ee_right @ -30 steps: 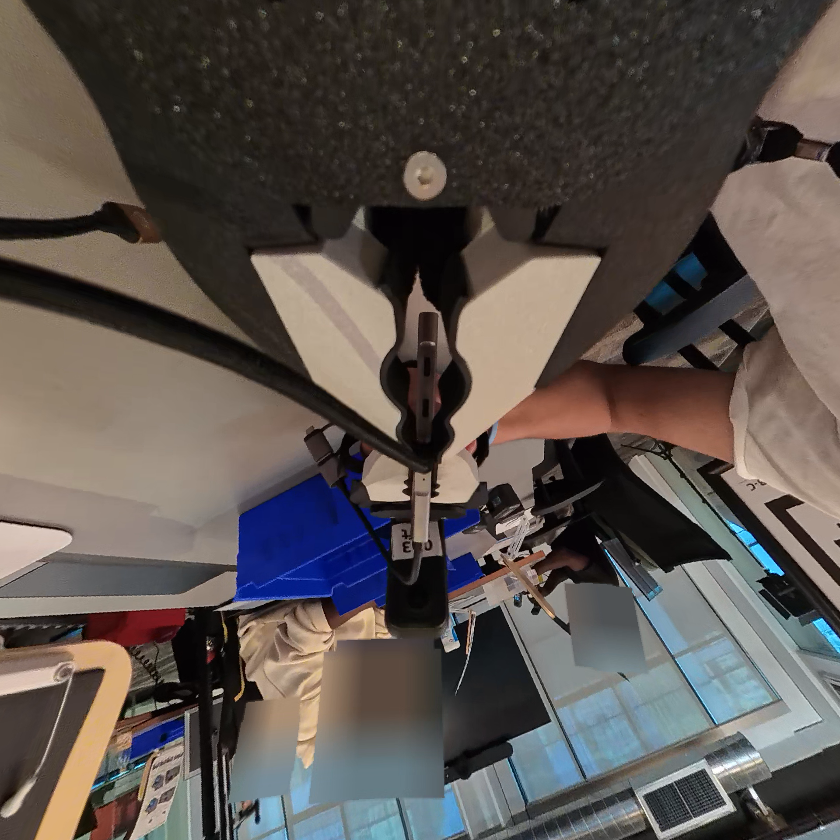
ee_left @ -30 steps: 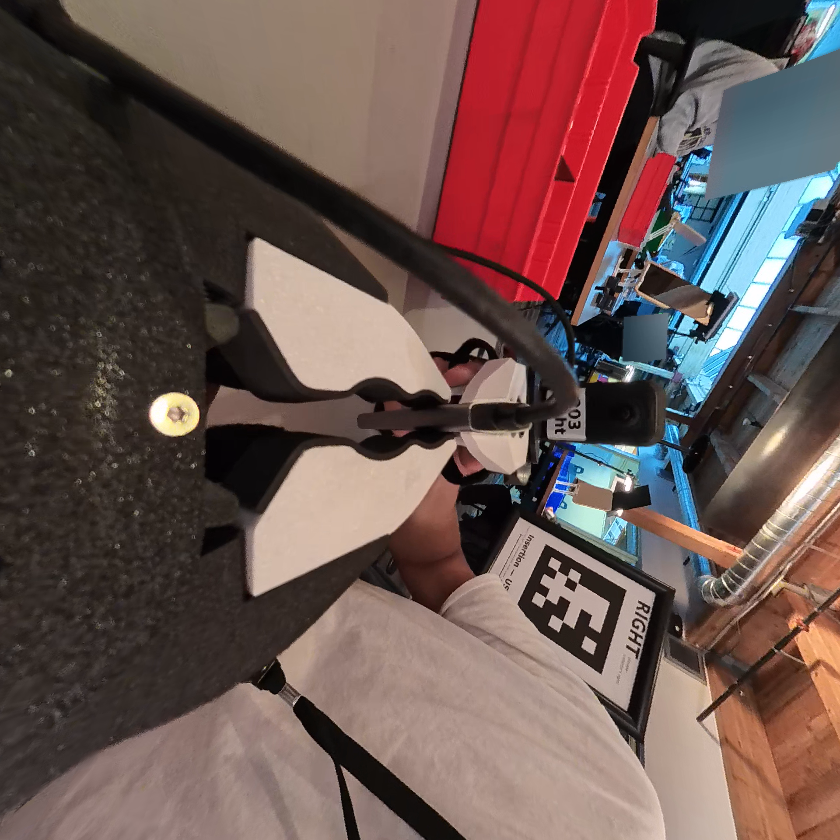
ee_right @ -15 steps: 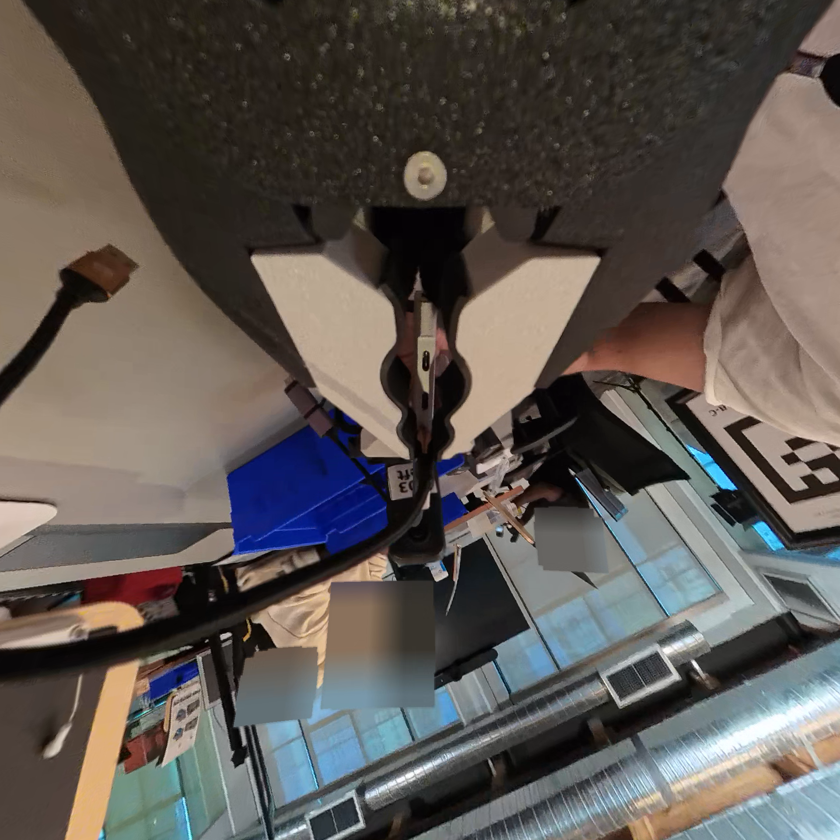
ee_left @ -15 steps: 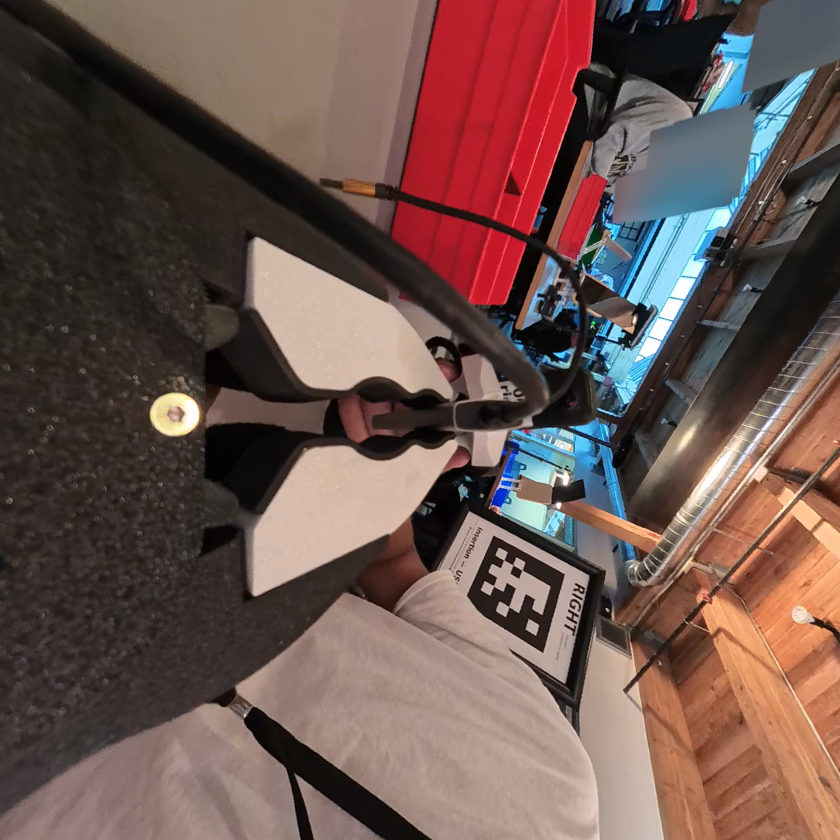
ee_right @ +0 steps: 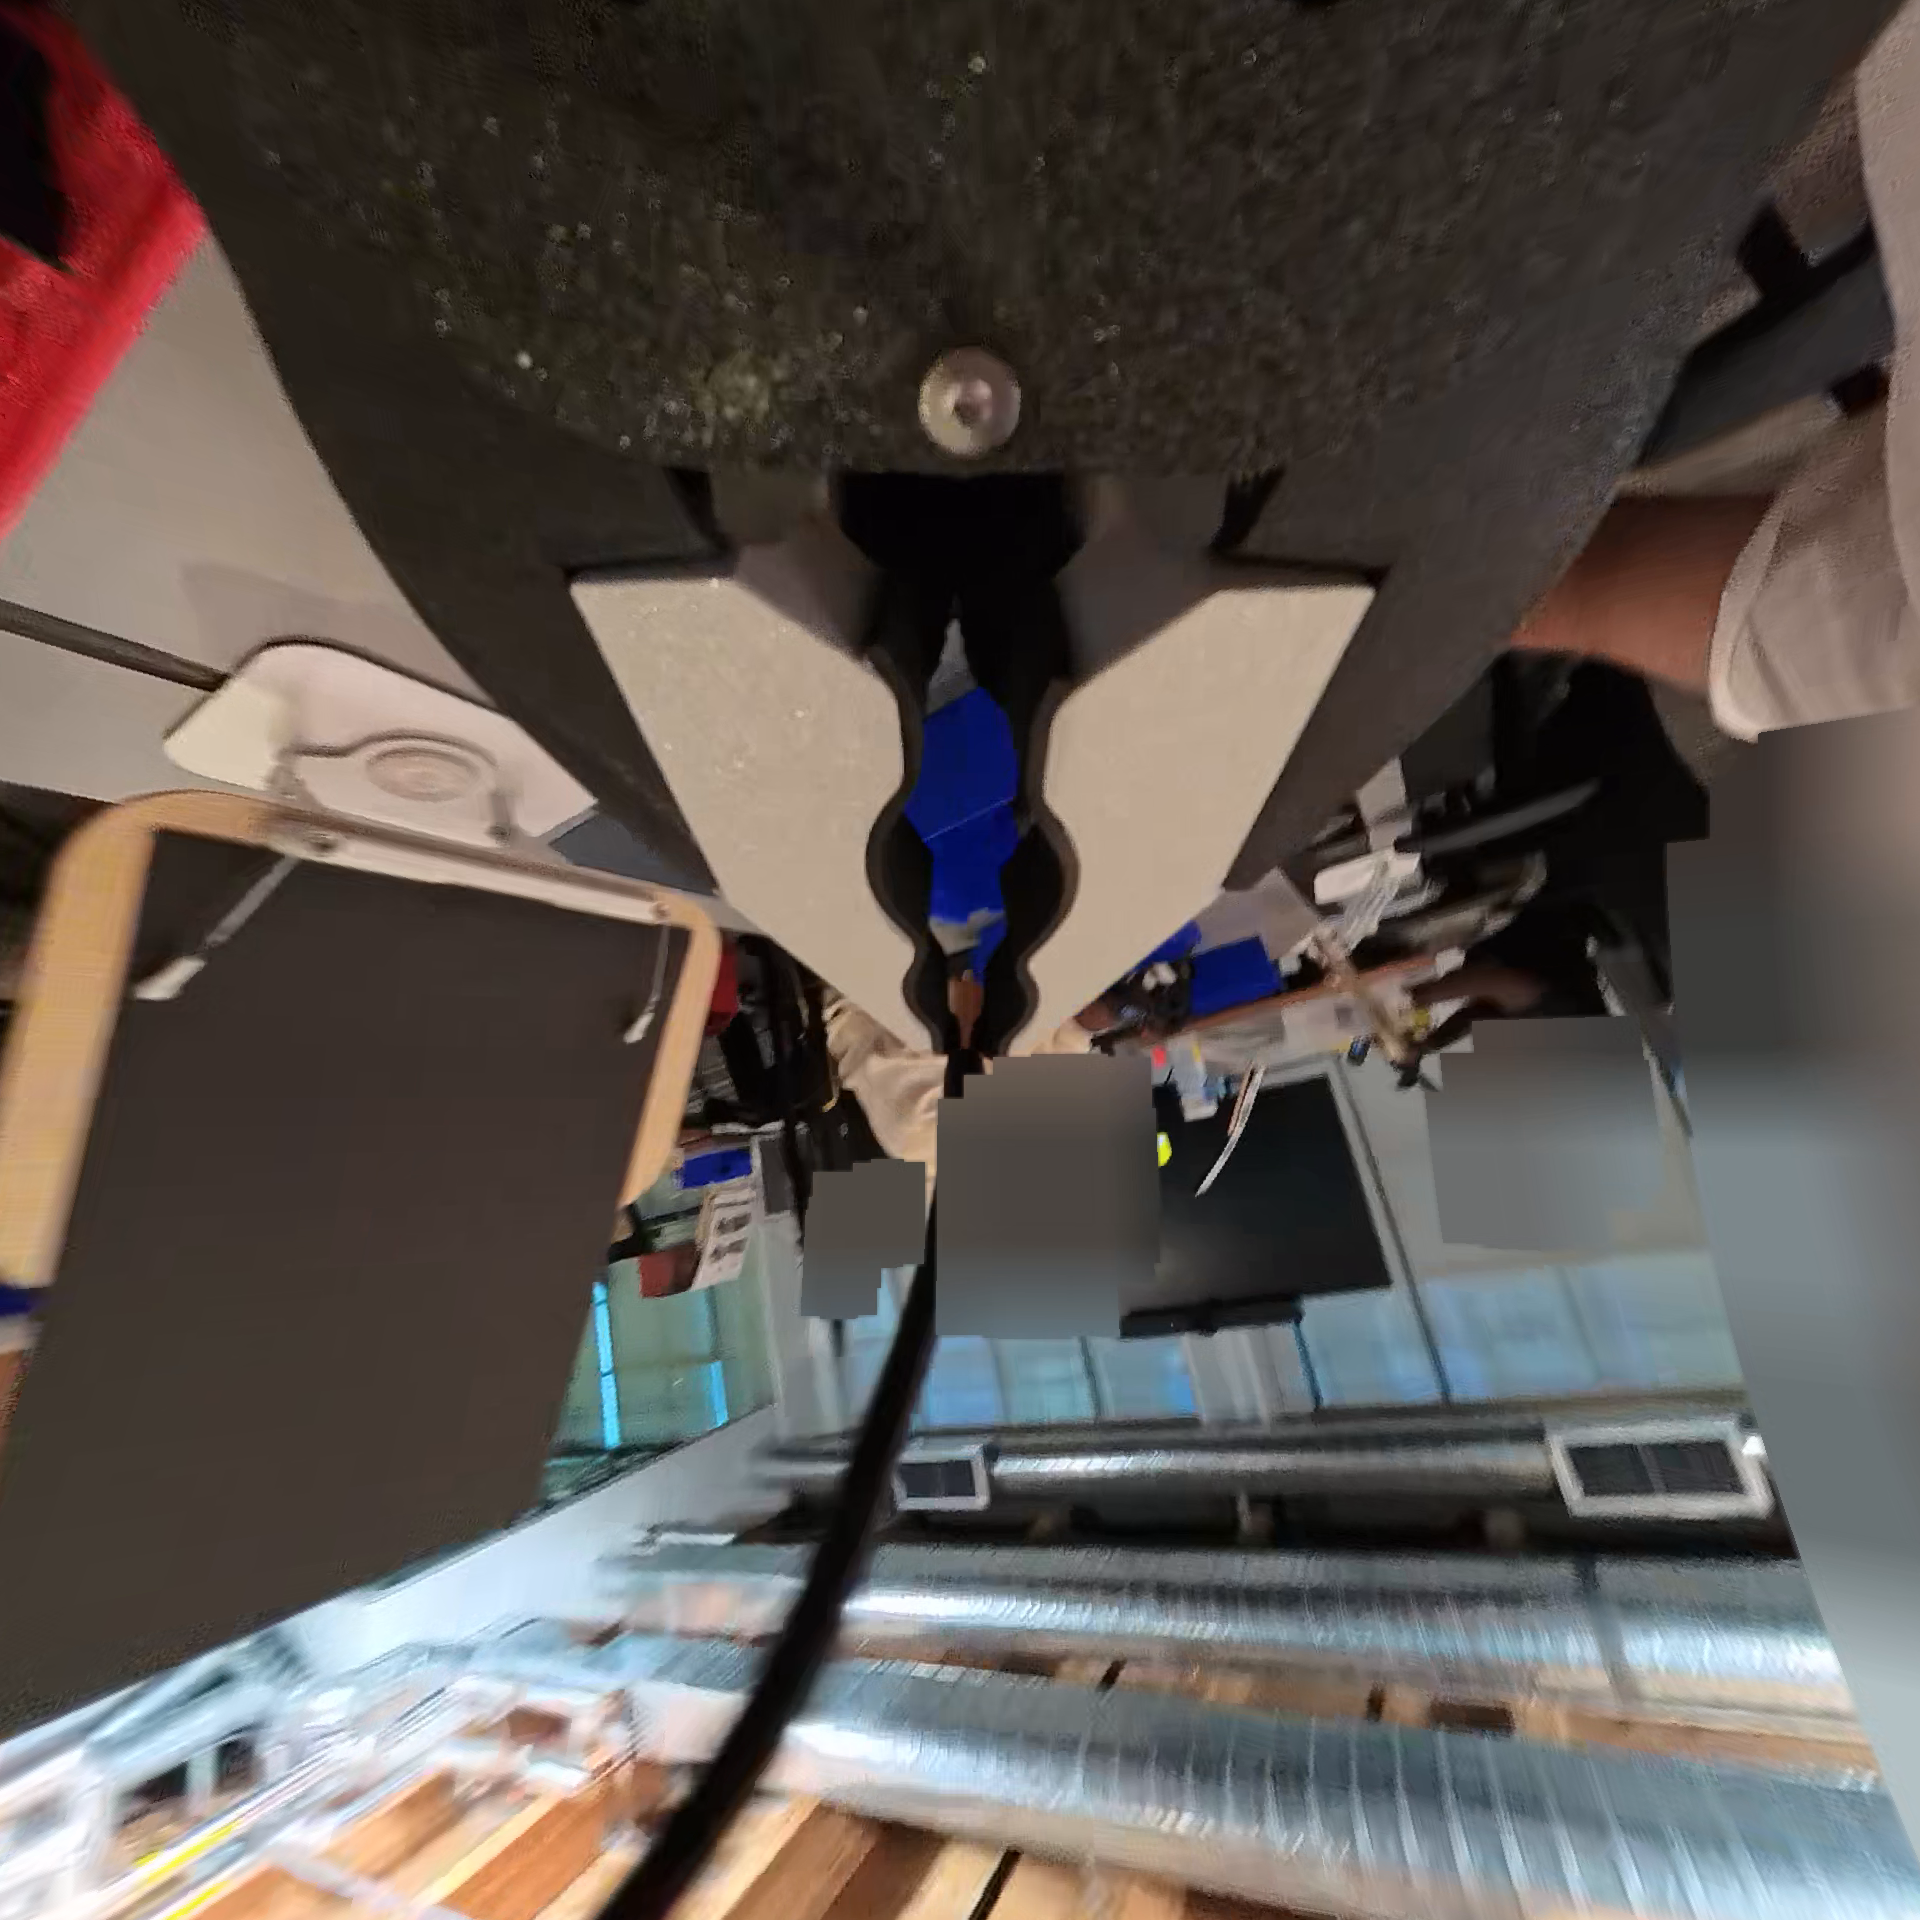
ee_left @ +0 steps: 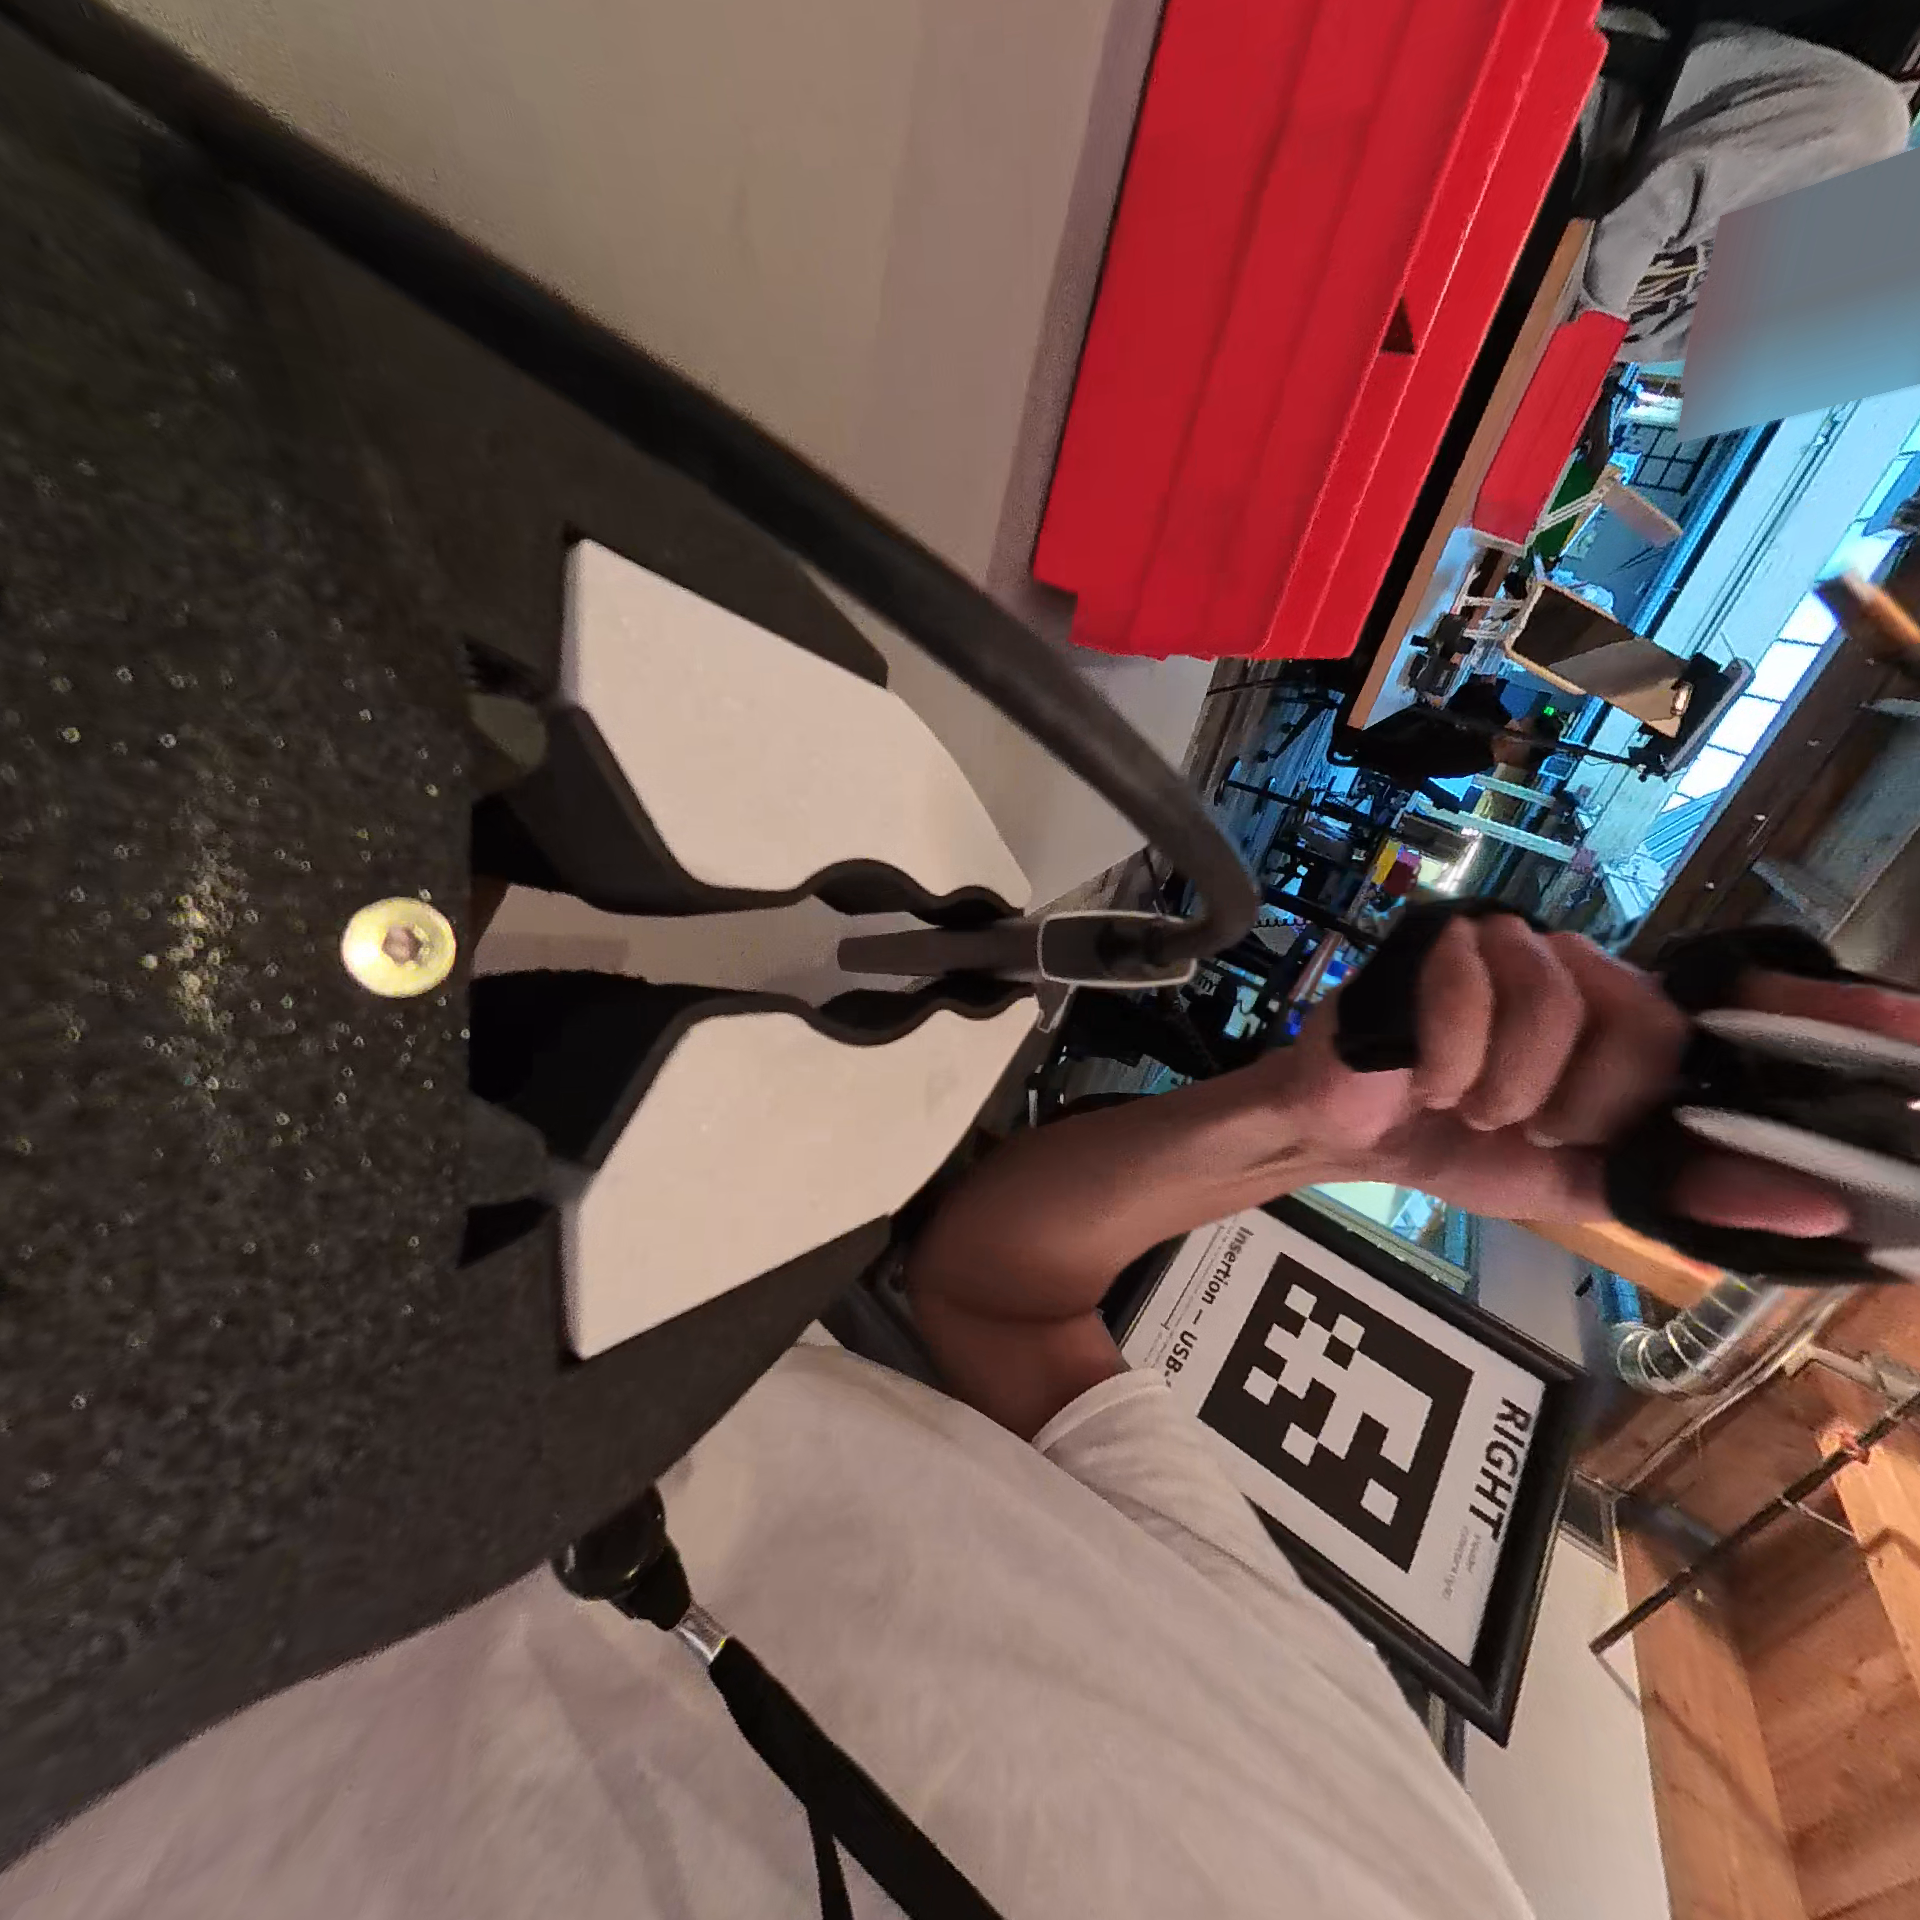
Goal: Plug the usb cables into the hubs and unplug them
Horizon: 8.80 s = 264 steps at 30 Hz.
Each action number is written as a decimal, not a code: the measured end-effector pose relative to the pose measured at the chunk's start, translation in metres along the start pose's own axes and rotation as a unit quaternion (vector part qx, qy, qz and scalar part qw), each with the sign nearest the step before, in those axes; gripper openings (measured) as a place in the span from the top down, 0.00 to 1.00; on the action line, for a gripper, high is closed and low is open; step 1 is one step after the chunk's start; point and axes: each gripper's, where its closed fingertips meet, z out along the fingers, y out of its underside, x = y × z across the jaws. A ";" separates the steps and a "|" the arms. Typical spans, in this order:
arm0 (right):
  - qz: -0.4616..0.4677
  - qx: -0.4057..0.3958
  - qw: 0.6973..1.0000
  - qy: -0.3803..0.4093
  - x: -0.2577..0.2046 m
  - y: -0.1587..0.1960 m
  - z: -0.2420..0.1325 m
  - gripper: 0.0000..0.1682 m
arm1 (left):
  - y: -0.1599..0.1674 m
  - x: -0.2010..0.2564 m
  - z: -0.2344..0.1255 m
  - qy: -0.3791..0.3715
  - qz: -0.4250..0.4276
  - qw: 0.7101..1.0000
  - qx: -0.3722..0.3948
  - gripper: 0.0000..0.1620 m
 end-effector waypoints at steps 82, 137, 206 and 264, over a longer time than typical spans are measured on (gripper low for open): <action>-0.273 -0.455 0.810 0.248 0.183 0.034 -0.073 0.96 | -0.021 -0.022 -0.016 -0.085 0.009 0.996 0.024 0.80; -0.209 -0.710 0.634 0.223 0.351 0.124 -0.141 0.95 | -0.001 -0.048 -0.013 -0.174 0.053 0.983 -0.039 0.83; -0.154 -0.237 0.932 0.226 0.032 0.215 -0.049 0.75 | 0.055 0.035 -0.182 -0.700 0.066 0.708 -0.061 0.78; -0.091 -0.235 0.831 0.495 0.100 0.214 -0.079 0.99 | 0.012 -0.065 -0.080 -0.733 0.034 0.678 -0.049 0.98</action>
